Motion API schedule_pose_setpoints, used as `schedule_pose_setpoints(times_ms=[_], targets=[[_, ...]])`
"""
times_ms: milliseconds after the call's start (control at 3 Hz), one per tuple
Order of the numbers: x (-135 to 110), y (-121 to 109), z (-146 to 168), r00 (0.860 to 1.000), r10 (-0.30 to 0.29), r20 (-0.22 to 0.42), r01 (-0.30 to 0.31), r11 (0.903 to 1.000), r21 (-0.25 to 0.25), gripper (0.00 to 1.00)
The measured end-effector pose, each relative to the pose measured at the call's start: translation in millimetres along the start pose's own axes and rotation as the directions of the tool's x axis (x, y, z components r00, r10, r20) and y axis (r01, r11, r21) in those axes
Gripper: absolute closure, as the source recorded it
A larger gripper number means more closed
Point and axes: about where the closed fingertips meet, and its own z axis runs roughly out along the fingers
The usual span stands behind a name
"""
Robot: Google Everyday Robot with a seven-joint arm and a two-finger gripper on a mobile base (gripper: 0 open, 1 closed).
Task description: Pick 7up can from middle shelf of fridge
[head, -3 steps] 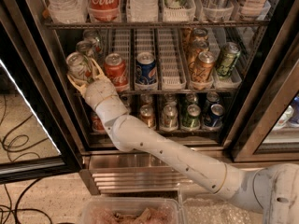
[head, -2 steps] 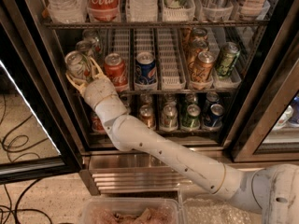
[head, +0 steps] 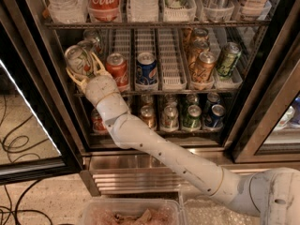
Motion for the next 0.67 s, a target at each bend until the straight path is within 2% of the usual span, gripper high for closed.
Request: schedule_pose_setpoints(times_ms=[667], targets=[[-10.3,4.4,-13.5,1.000,0.028,-0.002,-0.028,0.9995,-0.011,1.00]])
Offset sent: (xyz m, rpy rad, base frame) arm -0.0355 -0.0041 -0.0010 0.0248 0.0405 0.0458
